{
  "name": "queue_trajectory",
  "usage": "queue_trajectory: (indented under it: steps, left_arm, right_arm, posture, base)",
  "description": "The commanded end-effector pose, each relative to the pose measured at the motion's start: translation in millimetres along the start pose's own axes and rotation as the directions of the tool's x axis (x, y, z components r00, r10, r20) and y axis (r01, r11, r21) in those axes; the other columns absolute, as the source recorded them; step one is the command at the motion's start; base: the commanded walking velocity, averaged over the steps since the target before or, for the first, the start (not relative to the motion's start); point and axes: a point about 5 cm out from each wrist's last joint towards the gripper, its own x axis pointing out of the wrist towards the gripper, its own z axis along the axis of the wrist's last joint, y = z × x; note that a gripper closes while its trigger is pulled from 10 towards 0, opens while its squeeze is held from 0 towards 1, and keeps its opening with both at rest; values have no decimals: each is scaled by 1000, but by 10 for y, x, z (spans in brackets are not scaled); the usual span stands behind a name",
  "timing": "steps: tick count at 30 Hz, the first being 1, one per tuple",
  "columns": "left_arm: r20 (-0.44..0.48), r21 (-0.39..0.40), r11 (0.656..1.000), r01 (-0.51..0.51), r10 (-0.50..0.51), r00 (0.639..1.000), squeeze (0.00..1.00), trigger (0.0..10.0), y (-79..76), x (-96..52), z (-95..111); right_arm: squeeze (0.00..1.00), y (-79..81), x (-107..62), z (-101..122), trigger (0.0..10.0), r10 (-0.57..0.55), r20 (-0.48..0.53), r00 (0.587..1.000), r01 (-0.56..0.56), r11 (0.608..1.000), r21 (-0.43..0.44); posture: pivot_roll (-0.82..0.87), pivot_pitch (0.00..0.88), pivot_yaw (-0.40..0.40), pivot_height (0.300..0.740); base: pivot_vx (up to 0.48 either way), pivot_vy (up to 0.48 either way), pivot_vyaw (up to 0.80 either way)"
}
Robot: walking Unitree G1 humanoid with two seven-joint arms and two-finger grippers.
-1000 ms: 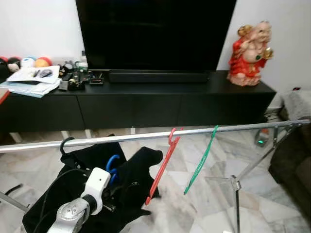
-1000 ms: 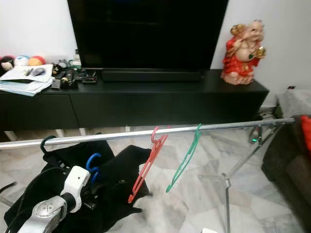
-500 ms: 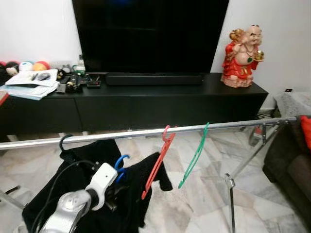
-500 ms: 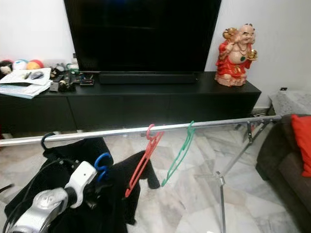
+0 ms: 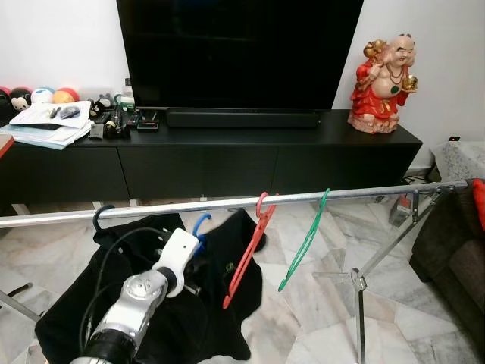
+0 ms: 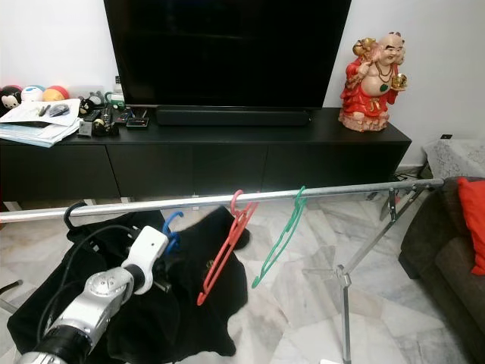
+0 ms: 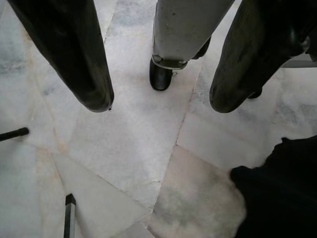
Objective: Hang hanger
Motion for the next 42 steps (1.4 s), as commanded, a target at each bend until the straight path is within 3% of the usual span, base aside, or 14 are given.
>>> queue_trajectory:
  steps: [1, 13, 24, 35, 42]
  left_arm:
    - [76, -27, 997, -66, 68, 995, 0, 10000, 73, 68, 226]
    - [31, -67, 985, -156, 158, 987, 0, 10000, 86, 169, 262]
    - [-45, -49, 976, -210, 208, 977, 0, 10000, 103, 279, 368]
    - [-202, -20, 971, -238, 229, 952, 0, 10000, 61, 288, 184]
    - [-205, -25, 980, -196, 187, 961, 0, 10000, -30, 298, 133]
  right_arm:
    - [0, -27, 0, 22, 10000, -10, 3, 1000, 10, 1000, -12]
    - [0, -46, -2, 24, 10000, -8, 0, 1000, 8, 999, -32]
    - [0, -52, -2, 17, 10000, -12, -8, 1000, 12, 999, -37]
    - [0, -38, -2, -3, 10000, -11, -15, 1000, 10, 1000, -24]
    - [0, -35, -1, 2, 10000, -8, -14, 1000, 8, 1000, -26]
  posture:
    - [132, 0, -82, 740]
    - [125, 0, -87, 740]
    - [106, 0, -80, 740]
    - [98, 0, -66, 740]
    - [100, 0, -66, 740]
  base:
    - [0, 0, 0]
    - [0, 0, 0]
    - [0, 0, 0]
    - [0, 0, 0]
    - [0, 0, 0]
